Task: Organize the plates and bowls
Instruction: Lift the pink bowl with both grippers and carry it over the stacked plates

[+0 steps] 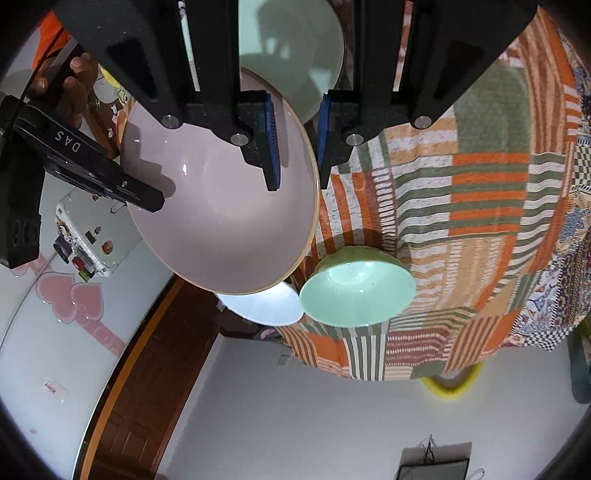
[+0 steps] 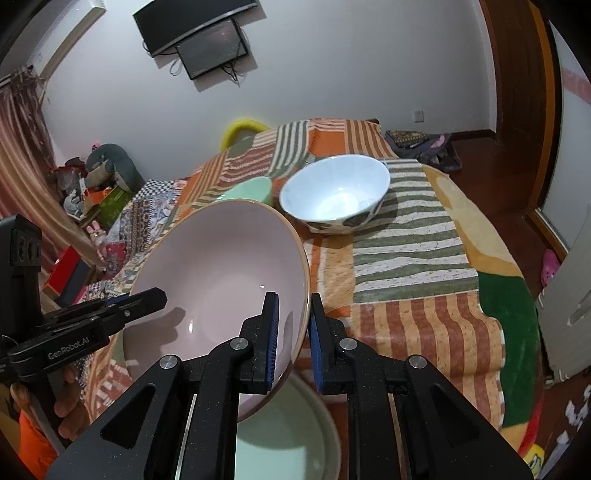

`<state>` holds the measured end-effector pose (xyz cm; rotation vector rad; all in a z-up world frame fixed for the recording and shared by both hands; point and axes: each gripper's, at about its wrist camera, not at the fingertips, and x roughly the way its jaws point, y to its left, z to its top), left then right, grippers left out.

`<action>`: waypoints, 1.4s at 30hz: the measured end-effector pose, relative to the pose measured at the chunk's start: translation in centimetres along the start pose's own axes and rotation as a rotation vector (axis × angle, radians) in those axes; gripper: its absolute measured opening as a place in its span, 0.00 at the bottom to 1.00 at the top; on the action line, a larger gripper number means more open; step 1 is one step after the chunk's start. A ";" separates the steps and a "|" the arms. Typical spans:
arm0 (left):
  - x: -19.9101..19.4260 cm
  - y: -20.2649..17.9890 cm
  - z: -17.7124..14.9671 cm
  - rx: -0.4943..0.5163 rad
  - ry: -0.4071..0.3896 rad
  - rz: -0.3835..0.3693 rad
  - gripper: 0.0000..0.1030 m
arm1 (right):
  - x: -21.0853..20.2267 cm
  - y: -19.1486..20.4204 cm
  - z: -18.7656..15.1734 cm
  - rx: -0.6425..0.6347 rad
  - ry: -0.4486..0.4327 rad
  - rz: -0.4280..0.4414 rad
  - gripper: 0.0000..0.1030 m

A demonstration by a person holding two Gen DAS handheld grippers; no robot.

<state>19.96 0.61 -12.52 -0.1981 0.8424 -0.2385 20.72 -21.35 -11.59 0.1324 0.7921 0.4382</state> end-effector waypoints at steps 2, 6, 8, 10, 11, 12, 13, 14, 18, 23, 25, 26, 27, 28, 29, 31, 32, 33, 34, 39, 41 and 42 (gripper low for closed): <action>-1.1 0.1 -0.4 0.002 -0.014 0.008 0.17 | -0.6 0.6 -0.2 -0.013 -0.007 0.008 0.14; -3.7 0.3 -1.4 0.003 -0.043 0.031 0.17 | -1.4 2.1 -0.6 -0.038 -0.018 0.022 0.14; -4.9 0.7 -2.0 -0.003 -0.051 0.036 0.17 | -1.7 3.0 -0.9 -0.054 -0.022 0.029 0.14; -6.1 1.1 -2.6 -0.007 -0.060 0.048 0.17 | -1.9 3.7 -1.2 -0.065 -0.023 0.036 0.14; -6.7 1.3 -2.9 -0.009 -0.064 0.055 0.17 | -1.9 4.2 -1.4 -0.073 -0.022 0.043 0.15; -7.2 1.4 -3.3 -0.012 -0.067 0.061 0.17 | -1.9 4.7 -1.5 -0.079 -0.020 0.050 0.15; -7.8 1.7 -3.6 -0.017 -0.070 0.067 0.17 | -1.9 5.0 -1.6 -0.084 -0.019 0.054 0.15; -8.2 2.0 -3.9 -0.025 -0.071 0.073 0.17 | -1.8 5.5 -1.9 -0.092 -0.017 0.058 0.15; -9.9 3.4 -5.3 -0.055 -0.075 0.101 0.17 | -1.5 7.1 -2.7 -0.121 -0.004 0.082 0.15; -11.6 5.2 -7.1 -0.083 -0.075 0.138 0.17 | -0.5 9.2 -3.6 -0.155 0.017 0.113 0.15; -12.2 6.0 -7.8 -0.092 -0.074 0.156 0.17 | 0.0 10.1 -3.9 -0.167 0.029 0.129 0.15; -12.4 6.3 -8.0 -0.096 -0.074 0.165 0.17 | 0.1 10.4 -4.2 -0.172 0.034 0.136 0.15; -12.7 6.7 -8.4 -0.100 -0.073 0.175 0.17 | 0.2 10.8 -4.4 -0.178 0.039 0.142 0.15; -12.8 7.1 -8.6 -0.105 -0.072 0.186 0.17 | 0.5 11.2 -4.6 -0.183 0.045 0.147 0.15; -13.0 7.5 -9.0 -0.111 -0.070 0.196 0.17 | 0.7 11.6 -4.8 -0.189 0.051 0.154 0.15; -13.2 8.2 -9.4 -0.123 -0.065 0.208 0.17 | 1.1 12.3 -5.2 -0.199 0.064 0.164 0.15; -13.2 8.6 -9.7 -0.130 -0.060 0.215 0.17 | 1.4 12.6 -5.5 -0.204 0.072 0.169 0.15; -13.2 9.0 -9.9 -0.138 -0.056 0.221 0.17 | 1.5 12.9 -5.7 -0.207 0.078 0.173 0.15; -13.1 9.4 -10.2 -0.144 -0.051 0.226 0.17 | 1.7 13.2 -6.0 -0.209 0.085 0.176 0.15; -12.1 11.2 -11.2 -0.167 -0.016 0.260 0.17 | 3.3 14.4 -6.9 -0.222 0.126 0.185 0.15; -11.6 11.6 -11.5 -0.168 -0.002 0.273 0.17 | 3.8 15.0 -7.3 -0.224 0.142 0.183 0.15; -11.2 11.9 -11.6 -0.168 0.006 0.278 0.17 | 4.1 15.0 -7.4 -0.224 0.149 0.182 0.15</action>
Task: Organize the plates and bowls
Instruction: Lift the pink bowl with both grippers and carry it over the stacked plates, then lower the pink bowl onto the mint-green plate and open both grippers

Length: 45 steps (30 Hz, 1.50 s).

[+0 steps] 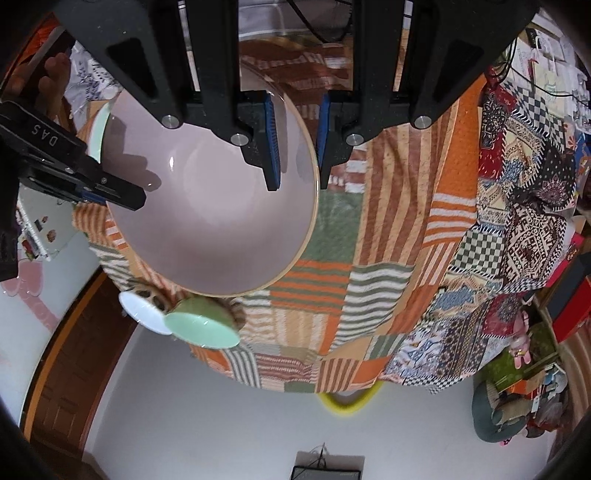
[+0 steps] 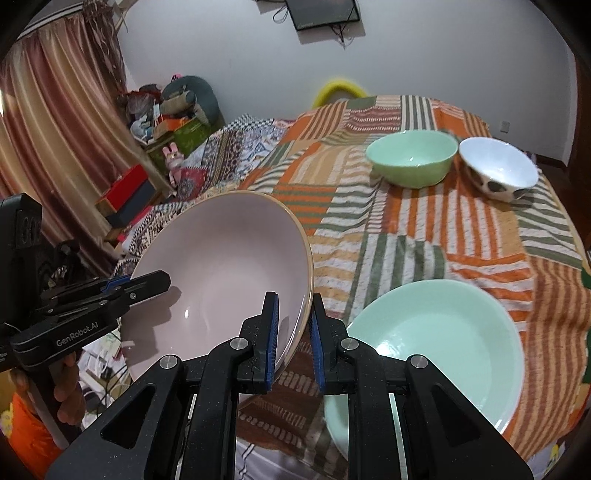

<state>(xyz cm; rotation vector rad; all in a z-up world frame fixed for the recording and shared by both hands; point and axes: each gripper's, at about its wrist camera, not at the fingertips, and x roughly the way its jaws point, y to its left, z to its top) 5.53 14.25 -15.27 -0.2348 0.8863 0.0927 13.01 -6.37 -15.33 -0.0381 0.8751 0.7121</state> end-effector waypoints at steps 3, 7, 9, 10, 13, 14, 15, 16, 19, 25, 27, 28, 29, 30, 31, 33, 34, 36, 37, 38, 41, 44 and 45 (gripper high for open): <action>1.4 0.4 -0.5 -0.006 0.033 0.004 0.17 | 1.0 0.0 -0.3 0.004 0.027 -0.005 0.15; 3.4 0.8 -0.9 -0.021 0.084 -0.007 0.17 | 2.0 -0.4 -0.6 0.012 0.060 -0.016 0.15; 4.0 0.9 -1.1 -0.022 0.101 -0.006 0.17 | 2.6 -0.6 -0.7 0.018 0.080 -0.016 0.15; 4.5 0.9 -1.3 -0.021 0.111 -0.006 0.17 | 2.9 -0.8 -0.8 0.022 0.089 -0.016 0.15; 5.5 1.1 -1.6 -0.026 0.133 -0.004 0.17 | 3.6 -1.1 -1.0 0.025 0.111 -0.022 0.15; 5.7 1.1 -1.7 -0.028 0.139 -0.003 0.17 | 3.9 -1.2 -1.0 0.026 0.120 -0.022 0.15; 6.0 1.2 -1.8 -0.032 0.146 -0.002 0.17 | 4.1 -1.2 -1.1 0.027 0.126 -0.022 0.15; 6.2 1.3 -1.9 -0.035 0.153 -0.001 0.17 | 4.3 -1.3 -1.1 0.027 0.131 -0.022 0.15; 6.8 1.6 -2.2 -0.040 0.166 0.002 0.17 | 4.8 -1.4 -1.3 0.022 0.145 -0.023 0.15; 7.4 1.9 -2.1 -0.043 0.167 0.008 0.17 | 5.4 -1.4 -1.0 0.002 0.148 -0.031 0.15; 7.6 1.8 -2.3 -0.033 0.165 0.017 0.17 | 5.7 -1.3 -0.9 -0.003 0.149 -0.031 0.15; 7.7 1.7 -2.4 -0.025 0.165 0.026 0.17 | 5.7 -1.3 -0.9 -0.006 0.149 -0.030 0.15; 7.8 1.7 -2.4 -0.017 0.164 0.035 0.17 | 5.8 -1.3 -0.8 -0.010 0.148 -0.028 0.15; 7.8 1.6 -2.5 -0.012 0.165 0.038 0.17 | 5.8 -1.2 -0.7 -0.014 0.148 -0.025 0.16; 7.8 1.6 -2.5 -0.011 0.166 0.038 0.17 | 5.8 -1.2 -0.7 -0.019 0.149 -0.019 0.17; 7.7 1.8 -2.5 -0.022 0.176 0.023 0.17 | 5.8 -1.1 -0.7 -0.029 0.153 -0.023 0.17; 7.6 1.9 -2.5 -0.027 0.179 0.018 0.17 | 5.8 -1.0 -0.7 -0.033 0.151 -0.027 0.17; 7.3 2.0 -2.4 -0.037 0.176 0.015 0.17 | 5.4 -1.1 -0.6 -0.043 0.144 -0.038 0.17; 6.9 2.1 -2.3 -0.039 0.173 0.015 0.19 | 5.2 -1.2 -0.4 -0.043 0.139 -0.036 0.18; 6.6 2.2 -2.2 -0.041 0.168 0.012 0.21 | 4.8 -1.3 -0.3 -0.039 0.134 -0.032 0.21; 5.4 2.1 -1.6 -0.045 0.143 0.010 0.23 | 3.7 -1.7 0.0 -0.042 0.116 -0.033 0.24; 3.9 1.6 -0.6 -0.037 0.099 -0.005 0.24 | 2.4 -2.2 0.4 -0.047 0.090 -0.042 0.30; 3.3 1.3 -0.1 -0.030 0.078 -0.009 0.26 | 2.0 -2.4 0.6 -0.049 0.080 -0.044 0.33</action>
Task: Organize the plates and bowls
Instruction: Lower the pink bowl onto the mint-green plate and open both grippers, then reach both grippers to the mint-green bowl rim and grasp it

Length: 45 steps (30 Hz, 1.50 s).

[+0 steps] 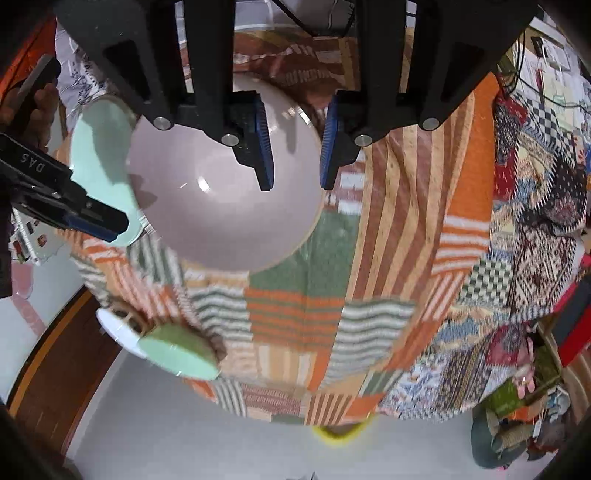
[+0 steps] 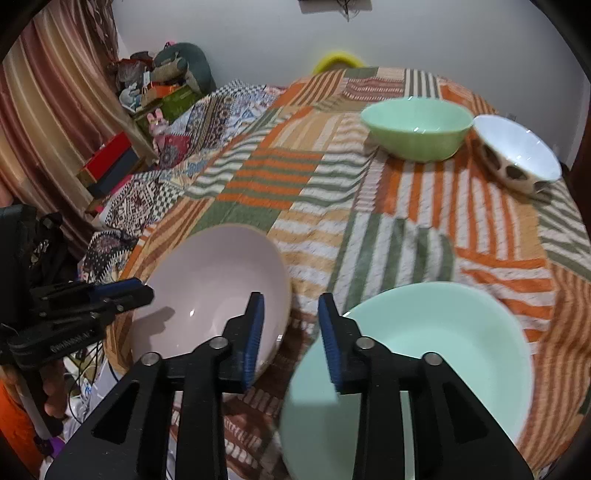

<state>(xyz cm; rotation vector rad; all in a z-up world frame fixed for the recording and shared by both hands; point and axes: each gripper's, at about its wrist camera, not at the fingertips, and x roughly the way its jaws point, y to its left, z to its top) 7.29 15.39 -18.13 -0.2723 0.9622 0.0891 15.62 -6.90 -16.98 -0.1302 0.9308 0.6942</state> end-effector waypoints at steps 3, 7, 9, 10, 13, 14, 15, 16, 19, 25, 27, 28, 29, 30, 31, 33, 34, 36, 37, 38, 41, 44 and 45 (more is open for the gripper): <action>-1.6 -1.0 1.2 0.020 -0.056 -0.008 0.39 | -1.3 -0.7 0.4 -0.007 -0.034 -0.023 0.37; -3.1 -2.4 3.1 0.036 -0.123 -0.023 0.52 | -2.8 -2.2 1.6 0.009 -0.078 -0.045 0.48; -3.6 -3.0 4.2 0.039 -0.151 -0.026 0.63 | -3.4 -3.2 2.4 0.025 -0.106 -0.065 0.49; -3.7 -3.3 4.8 0.039 -0.164 -0.025 0.65 | -3.6 -3.7 2.8 0.031 -0.115 -0.075 0.50; -3.5 -4.2 6.6 0.047 -0.191 -0.024 0.69 | -4.0 -5.5 4.2 0.068 -0.143 -0.100 0.53; -3.3 -4.4 7.0 0.050 -0.194 -0.022 0.71 | -3.9 -6.1 4.7 0.081 -0.159 -0.115 0.55; -3.0 -4.7 7.5 0.053 -0.200 -0.019 0.72 | -3.8 -6.5 5.2 0.087 -0.170 -0.134 0.55; -2.7 -4.9 8.0 0.057 -0.205 -0.014 0.73 | -3.5 -7.2 5.8 0.093 -0.179 -0.165 0.55; -1.6 -5.3 9.2 0.065 -0.211 -0.011 0.77 | -2.8 -8.7 7.1 0.124 -0.181 -0.191 0.55; 1.9 -5.4 11.5 0.045 -0.181 -0.041 0.77 | 1.0 -11.7 10.0 0.212 -0.159 -0.205 0.55; 2.8 -5.5 12.0 0.047 -0.172 -0.049 0.77 | 2.3 -12.6 10.5 0.247 -0.136 -0.195 0.55; 3.3 -5.5 12.2 0.050 -0.168 -0.050 0.77 | 2.9 -12.9 10.8 0.261 -0.126 -0.188 0.55; 3.7 -5.5 12.4 0.052 -0.166 -0.051 0.77 | 3.7 -13.3 11.1 0.280 -0.118 -0.181 0.54; 4.0 -5.5 12.5 0.056 -0.163 -0.054 0.77 | 4.0 -13.6 11.2 0.288 -0.115 -0.180 0.51; 4.5 -5.5 12.7 0.062 -0.160 -0.056 0.77 | 4.4 -13.8 11.4 0.296 -0.111 -0.176 0.50; 5.1 -5.5 12.9 0.070 -0.157 -0.055 0.77 | 5.2 -14.1 11.7 0.309 -0.100 -0.168 0.43; 5.5 -5.4 13.0 0.072 -0.155 -0.052 0.77 | 5.6 -14.2 11.9 0.314 -0.094 -0.162 0.41; 6.0 -5.2 13.1 0.072 -0.150 -0.052 0.77 | 6.2 -14.3 12.1 0.324 -0.080 -0.154 0.37; 6.3 -5.0 13.2 0.071 -0.147 -0.052 0.77 | 6.5 -14.4 12.3 0.327 -0.076 -0.165 0.37; 6.6 -4.9 13.3 0.067 -0.143 -0.052 0.77 | 6.6 -14.3 12.4 0.323 -0.075 -0.173 0.37; 7.5 -4.6 13.5 0.059 -0.131 -0.053 0.77 | 7.1 -14.0 12.5 0.294 -0.067 -0.195 0.34; 8.4 -4.4 13.8 0.052 -0.118 -0.052 0.77 | 7.5 -13.7 12.6 0.258 -0.046 -0.182 0.32; 8.7 -4.4 13.9 0.051 -0.114 -0.050 0.77 | 7.6 -13.4 12.5 0.232 -0.039 -0.177 0.32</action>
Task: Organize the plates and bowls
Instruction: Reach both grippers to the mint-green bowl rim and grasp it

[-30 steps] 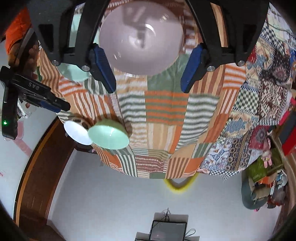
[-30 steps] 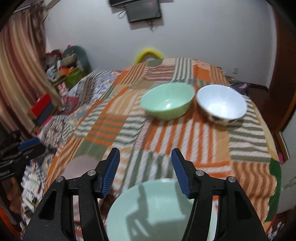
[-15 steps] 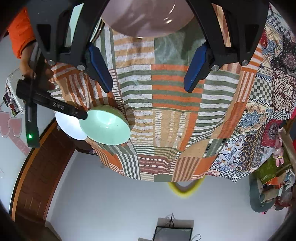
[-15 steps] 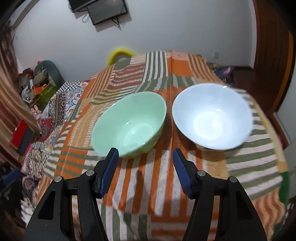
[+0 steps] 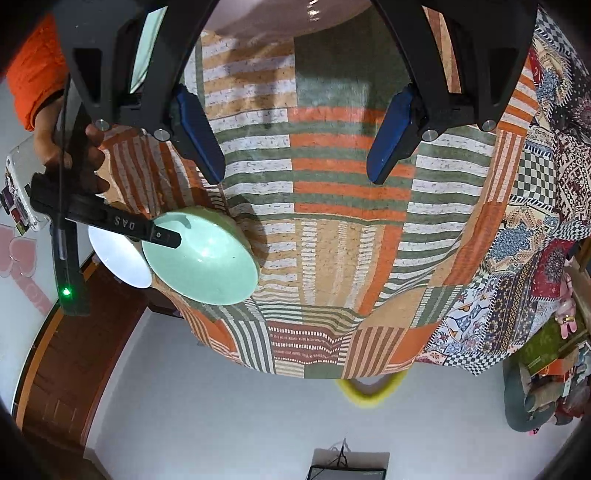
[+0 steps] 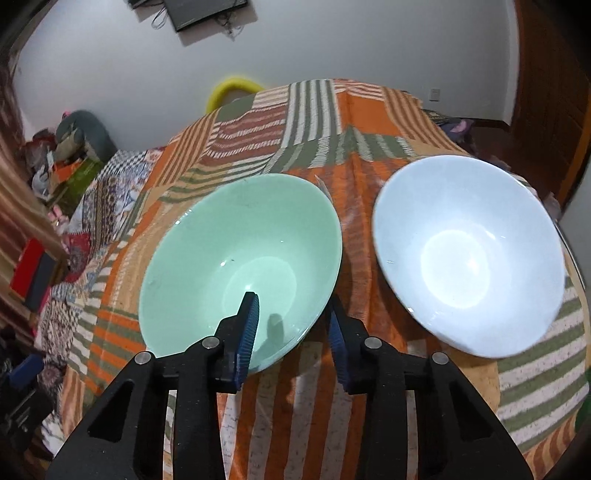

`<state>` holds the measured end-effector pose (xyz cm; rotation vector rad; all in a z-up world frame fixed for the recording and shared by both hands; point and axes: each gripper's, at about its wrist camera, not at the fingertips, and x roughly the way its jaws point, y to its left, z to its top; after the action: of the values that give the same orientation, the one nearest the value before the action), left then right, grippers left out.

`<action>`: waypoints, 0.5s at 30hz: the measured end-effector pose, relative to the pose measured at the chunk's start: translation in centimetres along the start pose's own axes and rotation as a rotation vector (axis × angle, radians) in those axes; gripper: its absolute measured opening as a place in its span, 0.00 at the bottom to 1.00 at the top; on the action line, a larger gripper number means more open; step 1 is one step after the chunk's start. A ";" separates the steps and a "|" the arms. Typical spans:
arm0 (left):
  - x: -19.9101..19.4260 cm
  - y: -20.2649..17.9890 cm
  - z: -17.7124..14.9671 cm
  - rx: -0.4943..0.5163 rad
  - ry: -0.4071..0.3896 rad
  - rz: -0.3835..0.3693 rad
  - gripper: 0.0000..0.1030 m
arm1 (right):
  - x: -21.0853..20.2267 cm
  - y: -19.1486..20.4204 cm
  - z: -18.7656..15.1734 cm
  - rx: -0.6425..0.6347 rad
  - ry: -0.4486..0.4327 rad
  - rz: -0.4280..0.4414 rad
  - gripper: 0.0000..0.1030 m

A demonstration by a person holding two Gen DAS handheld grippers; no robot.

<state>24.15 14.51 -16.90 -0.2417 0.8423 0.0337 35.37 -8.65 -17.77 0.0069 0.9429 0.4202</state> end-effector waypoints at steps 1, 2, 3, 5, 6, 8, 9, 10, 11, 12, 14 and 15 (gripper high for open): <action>0.3 0.1 0.1 -0.001 0.004 0.003 0.77 | 0.1 0.2 0.0 -0.019 0.002 0.001 0.31; 0.6 0.1 0.2 -0.001 0.008 0.007 0.77 | 0.1 0.5 -0.1 -0.042 0.003 0.001 0.31; 1.1 0.2 0.4 -0.001 0.014 0.011 0.77 | 0.3 0.8 -0.1 -0.060 0.004 0.000 0.31; 1.9 0.3 0.9 -0.006 0.026 0.019 0.77 | 0.5 1.5 -0.3 -0.108 0.010 0.005 0.31; 2.2 0.4 1.0 -0.010 0.030 0.018 0.77 | 0.6 1.7 -0.4 -0.123 0.014 0.011 0.31; 3.2 0.6 1.4 -0.019 0.043 0.017 0.77 | 0.9 2.4 -0.4 -0.165 0.026 0.027 0.31; 4.0 0.8 1.7 -0.029 0.054 0.021 0.77 | 1.0 2.8 -0.6 -0.188 0.029 0.030 0.31; 4.4 0.9 1.8 -0.035 0.061 0.022 0.77 | 1.1 3.2 -0.7 -0.209 0.031 0.031 0.31; 4.9 1.1 1.9 -0.044 0.070 0.019 0.77 | 1.1 3.6 -1.0 -0.234 0.031 0.031 0.30; 5.5 1.3 2.0 -0.053 0.080 0.012 0.77 | 1.1 3.9 -1.2 -0.256 0.033 0.037 0.30; 6.5 1.6 2.1 -0.066 0.100 0.004 0.75 | 1.2 4.2 -1.6 -0.276 0.049 0.063 0.29; 7.0 1.8 2.1 -0.072 0.108 0.003 0.69 | 1.2 4.3 -1.7 -0.280 0.054 0.072 0.28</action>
<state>30.10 16.28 -21.13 -0.3118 0.9504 0.0537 33.17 -4.63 -18.88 -0.2268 0.9324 0.6189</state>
